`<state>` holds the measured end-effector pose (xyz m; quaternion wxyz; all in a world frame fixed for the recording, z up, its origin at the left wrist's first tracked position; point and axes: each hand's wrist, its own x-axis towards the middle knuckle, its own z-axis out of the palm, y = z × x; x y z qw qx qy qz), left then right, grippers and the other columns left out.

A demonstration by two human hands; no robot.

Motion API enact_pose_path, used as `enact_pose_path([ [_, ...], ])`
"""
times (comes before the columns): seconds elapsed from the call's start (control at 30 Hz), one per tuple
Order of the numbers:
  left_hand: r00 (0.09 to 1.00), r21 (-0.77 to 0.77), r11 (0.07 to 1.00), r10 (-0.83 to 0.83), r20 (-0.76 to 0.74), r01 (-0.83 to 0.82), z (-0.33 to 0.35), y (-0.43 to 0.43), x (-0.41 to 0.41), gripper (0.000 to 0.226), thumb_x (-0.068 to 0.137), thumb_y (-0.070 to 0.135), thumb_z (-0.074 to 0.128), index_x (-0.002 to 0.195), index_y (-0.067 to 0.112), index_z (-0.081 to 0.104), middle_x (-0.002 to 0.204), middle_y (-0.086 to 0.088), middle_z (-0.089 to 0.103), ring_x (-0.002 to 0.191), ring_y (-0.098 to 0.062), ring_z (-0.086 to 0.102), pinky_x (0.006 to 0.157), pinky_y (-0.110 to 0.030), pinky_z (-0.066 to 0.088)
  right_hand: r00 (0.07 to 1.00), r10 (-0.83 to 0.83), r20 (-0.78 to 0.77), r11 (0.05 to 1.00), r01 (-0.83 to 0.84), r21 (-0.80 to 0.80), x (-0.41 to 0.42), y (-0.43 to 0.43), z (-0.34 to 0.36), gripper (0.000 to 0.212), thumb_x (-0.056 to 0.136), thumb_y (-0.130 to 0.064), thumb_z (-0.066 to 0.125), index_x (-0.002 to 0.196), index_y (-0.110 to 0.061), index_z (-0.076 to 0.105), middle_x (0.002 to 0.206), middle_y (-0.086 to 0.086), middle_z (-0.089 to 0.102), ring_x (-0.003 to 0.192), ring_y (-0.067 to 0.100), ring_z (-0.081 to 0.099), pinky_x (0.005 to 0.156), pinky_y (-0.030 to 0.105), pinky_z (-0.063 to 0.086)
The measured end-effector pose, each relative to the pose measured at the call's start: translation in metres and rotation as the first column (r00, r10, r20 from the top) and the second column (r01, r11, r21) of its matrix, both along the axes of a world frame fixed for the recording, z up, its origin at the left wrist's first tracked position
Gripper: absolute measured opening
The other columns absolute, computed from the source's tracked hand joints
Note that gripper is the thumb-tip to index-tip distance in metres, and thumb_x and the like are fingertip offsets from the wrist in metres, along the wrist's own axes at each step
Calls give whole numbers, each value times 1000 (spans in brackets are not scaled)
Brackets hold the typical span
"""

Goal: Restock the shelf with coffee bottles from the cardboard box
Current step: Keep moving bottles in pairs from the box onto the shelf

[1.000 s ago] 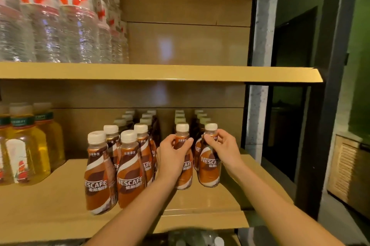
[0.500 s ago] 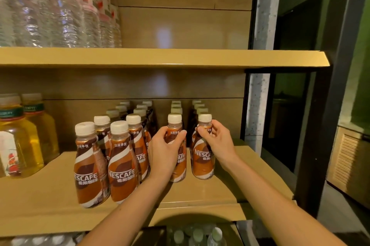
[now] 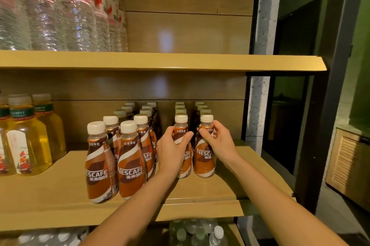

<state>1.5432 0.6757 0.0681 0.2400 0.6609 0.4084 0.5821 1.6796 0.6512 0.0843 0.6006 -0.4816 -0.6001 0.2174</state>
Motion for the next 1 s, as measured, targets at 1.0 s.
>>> enact_pose_path([
  [1.0, 627, 203, 969, 70, -776, 142, -87, -149, -94, 82, 89, 58, 38, 150, 20, -1, 159, -1, -5, 147, -15, -6, 116, -30, -7, 436, -324, 839, 810, 586, 9, -58, -179, -89, 72, 87, -59, 46, 143, -18, 28, 153, 13, 26, 141, 28, 25, 115, 45, 19],
])
